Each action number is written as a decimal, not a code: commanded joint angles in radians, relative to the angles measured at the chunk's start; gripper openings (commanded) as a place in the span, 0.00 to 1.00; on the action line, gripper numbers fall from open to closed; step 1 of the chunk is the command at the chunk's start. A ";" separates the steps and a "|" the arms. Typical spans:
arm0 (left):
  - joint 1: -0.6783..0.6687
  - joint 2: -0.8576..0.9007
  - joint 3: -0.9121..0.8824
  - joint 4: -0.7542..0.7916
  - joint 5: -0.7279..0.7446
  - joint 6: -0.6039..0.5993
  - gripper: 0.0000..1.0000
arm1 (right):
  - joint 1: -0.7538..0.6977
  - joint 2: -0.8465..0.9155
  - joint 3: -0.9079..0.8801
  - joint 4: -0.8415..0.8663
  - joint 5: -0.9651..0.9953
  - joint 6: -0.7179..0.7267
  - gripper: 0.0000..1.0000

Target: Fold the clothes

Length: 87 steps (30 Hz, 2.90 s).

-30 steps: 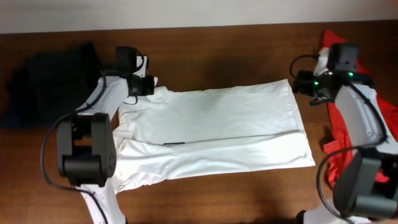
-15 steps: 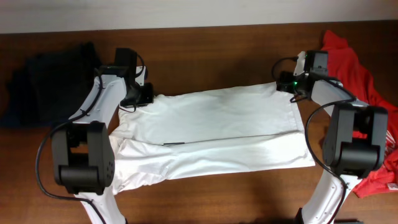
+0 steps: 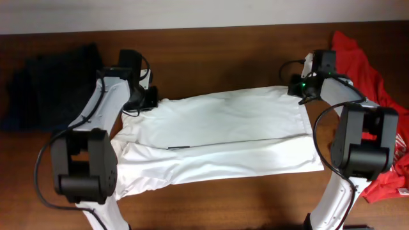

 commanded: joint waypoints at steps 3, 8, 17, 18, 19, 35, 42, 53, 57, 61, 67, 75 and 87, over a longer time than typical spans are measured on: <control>0.008 -0.216 0.012 -0.143 0.001 -0.010 0.01 | -0.021 -0.102 0.166 -0.312 0.033 0.003 0.04; 0.008 -0.300 0.012 -0.385 0.030 -0.010 0.01 | -0.024 -0.107 0.218 -0.603 0.169 0.003 0.04; 0.008 -0.308 0.001 -0.652 0.053 -0.009 0.01 | -0.024 -0.107 0.214 -0.856 0.292 0.007 0.04; 0.008 -0.308 0.000 -0.670 0.053 -0.009 0.01 | -0.024 -0.107 0.211 -0.869 0.292 0.007 0.04; 0.007 -0.308 0.000 -0.690 0.051 -0.008 0.01 | -0.024 -0.107 0.208 -0.887 0.292 0.007 0.04; -0.055 -0.308 -0.286 -0.551 0.026 -0.002 0.01 | -0.024 -0.106 0.189 -1.047 0.327 0.007 0.05; -0.056 -0.308 -0.309 -0.466 0.026 -0.002 0.33 | -0.024 -0.106 0.189 -1.106 0.341 0.007 0.22; -0.056 -0.308 -0.314 -0.371 0.026 -0.002 0.57 | -0.024 -0.106 0.188 -1.105 0.329 0.007 0.25; -0.056 -0.308 -0.361 -0.339 -0.016 -0.021 0.55 | -0.028 -0.106 0.187 -1.104 0.326 0.007 0.28; -0.056 -0.308 -0.447 -0.247 -0.027 -0.055 0.45 | -0.058 -0.106 0.142 -1.052 0.267 0.003 0.30; -0.056 -0.308 -0.540 -0.076 -0.120 -0.136 0.44 | -0.122 -0.106 0.032 -0.971 0.225 -0.005 0.31; -0.037 -0.308 -0.593 0.086 -0.222 -0.226 0.44 | -0.127 -0.106 0.027 -0.950 0.222 -0.005 0.35; -0.011 -0.299 -0.584 0.313 -0.235 -0.127 0.44 | -0.127 -0.106 0.026 -0.947 0.190 -0.005 0.36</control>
